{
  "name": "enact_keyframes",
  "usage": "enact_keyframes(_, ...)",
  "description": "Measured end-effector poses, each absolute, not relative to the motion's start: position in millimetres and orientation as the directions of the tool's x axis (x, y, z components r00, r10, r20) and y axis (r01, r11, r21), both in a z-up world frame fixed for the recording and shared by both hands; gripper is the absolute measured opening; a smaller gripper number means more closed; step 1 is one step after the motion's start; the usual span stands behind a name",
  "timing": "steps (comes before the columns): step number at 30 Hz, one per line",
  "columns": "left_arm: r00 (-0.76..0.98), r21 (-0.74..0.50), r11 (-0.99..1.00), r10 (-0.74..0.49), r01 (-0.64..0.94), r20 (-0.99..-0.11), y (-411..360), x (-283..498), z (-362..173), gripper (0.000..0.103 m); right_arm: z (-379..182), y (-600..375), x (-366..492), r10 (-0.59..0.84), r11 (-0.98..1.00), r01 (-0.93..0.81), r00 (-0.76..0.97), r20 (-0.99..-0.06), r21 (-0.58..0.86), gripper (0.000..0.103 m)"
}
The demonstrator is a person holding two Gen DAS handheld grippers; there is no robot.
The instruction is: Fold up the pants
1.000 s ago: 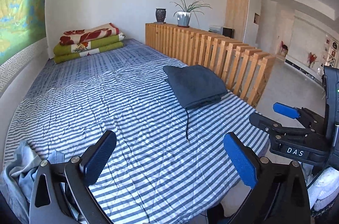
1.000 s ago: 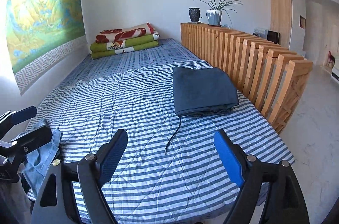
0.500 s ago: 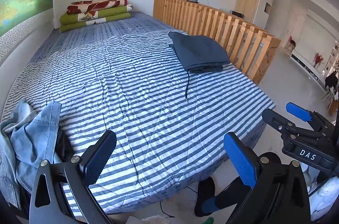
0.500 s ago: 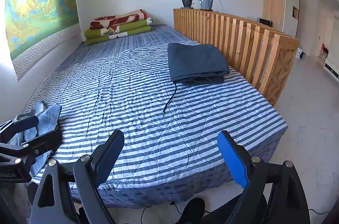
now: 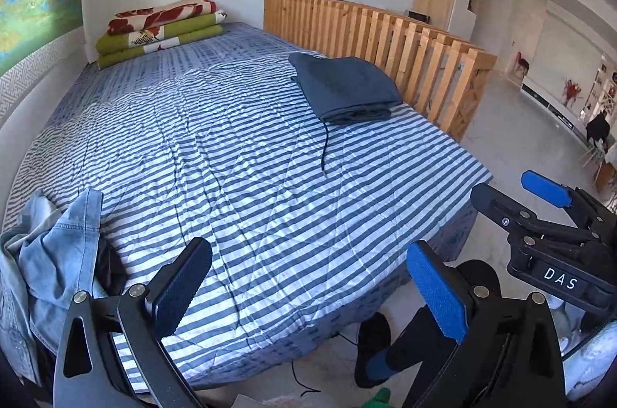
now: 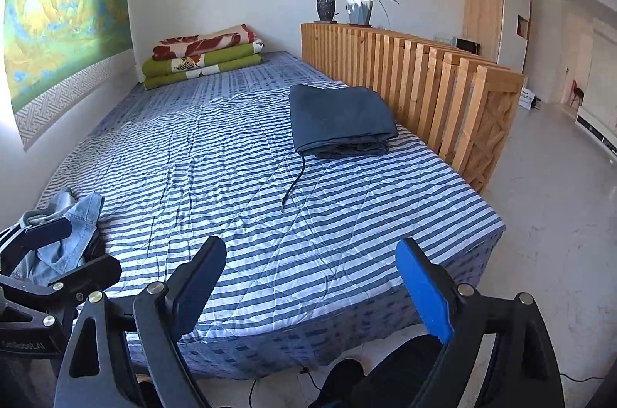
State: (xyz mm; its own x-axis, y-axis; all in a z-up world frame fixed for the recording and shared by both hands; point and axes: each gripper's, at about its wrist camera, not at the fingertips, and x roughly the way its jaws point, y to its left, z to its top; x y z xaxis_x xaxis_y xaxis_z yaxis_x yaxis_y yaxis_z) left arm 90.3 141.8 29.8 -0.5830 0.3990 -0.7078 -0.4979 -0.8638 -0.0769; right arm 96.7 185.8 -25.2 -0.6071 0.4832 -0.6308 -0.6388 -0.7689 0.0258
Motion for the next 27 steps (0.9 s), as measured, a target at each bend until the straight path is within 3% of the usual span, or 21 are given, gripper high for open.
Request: enact_keyframes(27,-0.585,-0.076,-0.877,0.378,-0.474,-0.718,143,82,22,0.103,-40,187,88,0.447,-0.778,-0.627,-0.596,-0.667,0.039,0.087)
